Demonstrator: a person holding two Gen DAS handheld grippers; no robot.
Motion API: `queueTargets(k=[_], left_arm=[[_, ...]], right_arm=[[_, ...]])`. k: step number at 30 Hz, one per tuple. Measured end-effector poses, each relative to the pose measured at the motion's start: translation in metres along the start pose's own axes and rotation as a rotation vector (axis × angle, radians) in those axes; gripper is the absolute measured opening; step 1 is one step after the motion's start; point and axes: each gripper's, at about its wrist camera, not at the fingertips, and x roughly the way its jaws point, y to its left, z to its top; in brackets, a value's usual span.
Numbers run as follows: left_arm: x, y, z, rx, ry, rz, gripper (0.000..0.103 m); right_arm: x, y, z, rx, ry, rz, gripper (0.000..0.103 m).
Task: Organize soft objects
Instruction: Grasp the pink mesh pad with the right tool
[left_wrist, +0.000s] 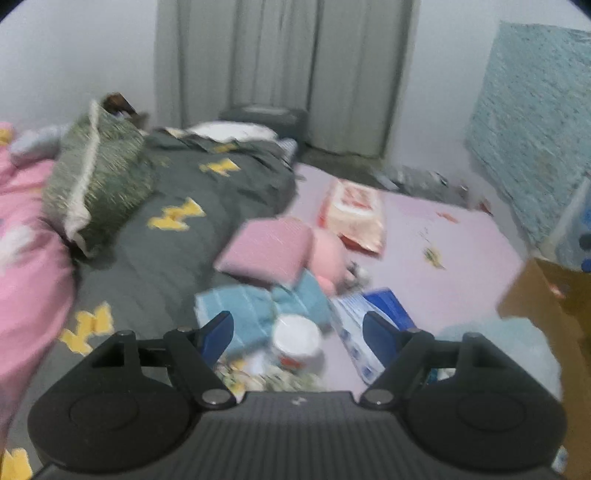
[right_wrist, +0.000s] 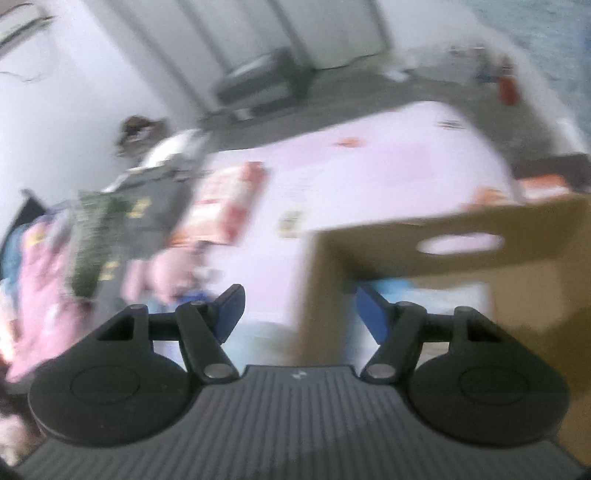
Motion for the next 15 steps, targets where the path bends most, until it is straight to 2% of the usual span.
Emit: queueTargets(k=[4,6,10,15], left_arm=[[0.014,0.009,0.012,0.019,0.012,-0.017,0.082],[0.026,0.015,0.019,-0.001,0.044,-0.040,0.083],[0.057,0.035,0.030,-0.128,0.105,-0.115,0.082],[0.101,0.056,0.038,-0.292,0.193,-0.141,0.075]], right_arm=[[0.050,0.062,0.018,0.037,0.106,0.181,0.067],[0.078,0.093,0.026,0.018,0.147,0.231,0.067],[0.152,0.158,0.041,-0.075,0.210,0.254,0.065],[0.239,0.206,0.056,-0.159,0.280,0.219,0.059]])
